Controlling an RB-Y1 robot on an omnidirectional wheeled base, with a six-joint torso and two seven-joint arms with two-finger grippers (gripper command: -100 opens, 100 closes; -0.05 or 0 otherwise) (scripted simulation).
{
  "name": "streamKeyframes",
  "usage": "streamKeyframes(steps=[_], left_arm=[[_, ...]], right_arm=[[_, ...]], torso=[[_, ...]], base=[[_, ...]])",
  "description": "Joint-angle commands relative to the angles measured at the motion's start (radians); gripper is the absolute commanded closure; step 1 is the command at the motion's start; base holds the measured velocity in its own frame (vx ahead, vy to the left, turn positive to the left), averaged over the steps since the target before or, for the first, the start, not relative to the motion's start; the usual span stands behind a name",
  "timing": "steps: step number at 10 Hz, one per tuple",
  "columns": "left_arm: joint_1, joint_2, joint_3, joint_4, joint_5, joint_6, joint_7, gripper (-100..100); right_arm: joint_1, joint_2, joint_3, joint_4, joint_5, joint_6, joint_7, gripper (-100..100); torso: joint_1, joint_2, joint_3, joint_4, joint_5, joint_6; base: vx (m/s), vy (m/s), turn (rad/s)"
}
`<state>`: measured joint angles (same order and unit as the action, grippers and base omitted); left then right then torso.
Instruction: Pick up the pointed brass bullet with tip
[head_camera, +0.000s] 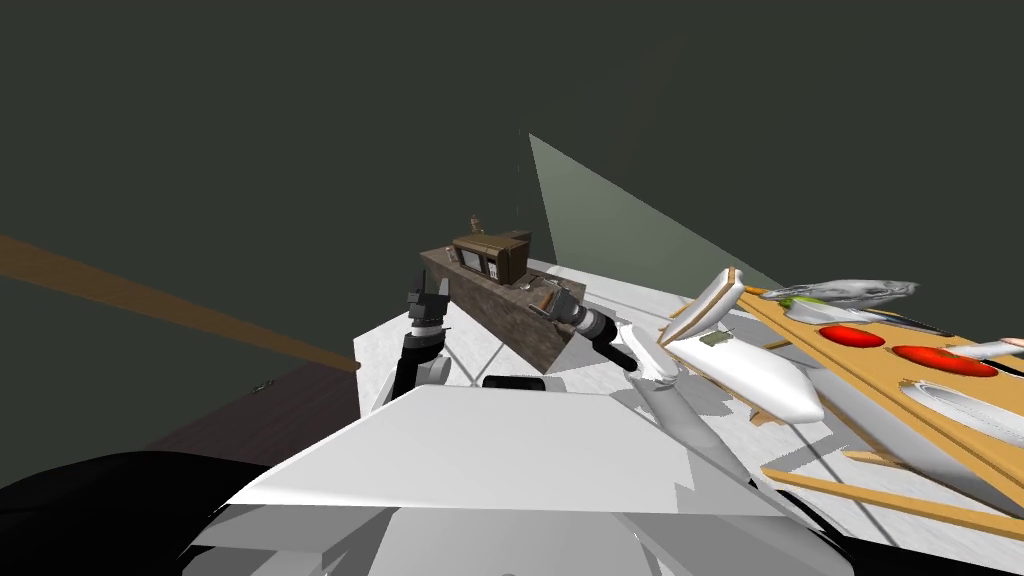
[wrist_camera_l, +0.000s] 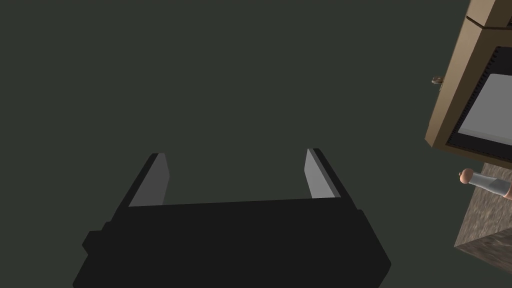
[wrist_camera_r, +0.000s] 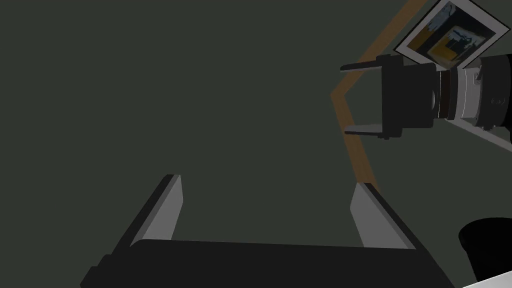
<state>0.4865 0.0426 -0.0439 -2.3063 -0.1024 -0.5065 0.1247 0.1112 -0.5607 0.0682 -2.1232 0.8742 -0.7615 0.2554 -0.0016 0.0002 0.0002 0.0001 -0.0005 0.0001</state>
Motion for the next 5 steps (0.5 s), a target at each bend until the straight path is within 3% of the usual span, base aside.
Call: streamKeyframes(steps=[1, 2, 4, 5], left_arm=[[0.0, 0.0, 0.0, 0.0, 0.0, 0.0, 0.0, 0], [0.0, 0.0, 0.0, 0.0, 0.0, 0.0, 0.0, 0], [0.0, 0.0, 0.0, 0.0, 0.0, 0.0, 0.0, 0], [0.0, 0.0, 0.0, 0.0, 0.0, 0.0, 0.0, 0]], right_arm=[[-0.016, -0.016, 0.002, 0.022, 0.05, -0.017, 0.006, -100], [-0.043, -0.05, 0.015, 0.051, 0.08, -0.038, 0.014, -100], [-0.043, -0.05, 0.015, 0.051, 0.119, -0.038, 0.014, -100], [-0.07, -0.083, 0.028, 0.082, 0.158, -0.06, 0.021, -100]], torso=[[0.0, 0.0, 0.0, 0.0, 0.0, 0.0], [0.0, 0.0, 0.0, 0.0, 0.0, 0.0], [0.0, 0.0, 0.0, 0.0, 0.0, 0.0], [0.001, -0.001, 0.0, 0.0, 0.0, 0.001]], base=[[-0.013, -0.02, 0.058], [-0.014, -0.019, 0.107], [-0.007, -0.013, 0.026], [-0.001, -0.009, 0.098]])
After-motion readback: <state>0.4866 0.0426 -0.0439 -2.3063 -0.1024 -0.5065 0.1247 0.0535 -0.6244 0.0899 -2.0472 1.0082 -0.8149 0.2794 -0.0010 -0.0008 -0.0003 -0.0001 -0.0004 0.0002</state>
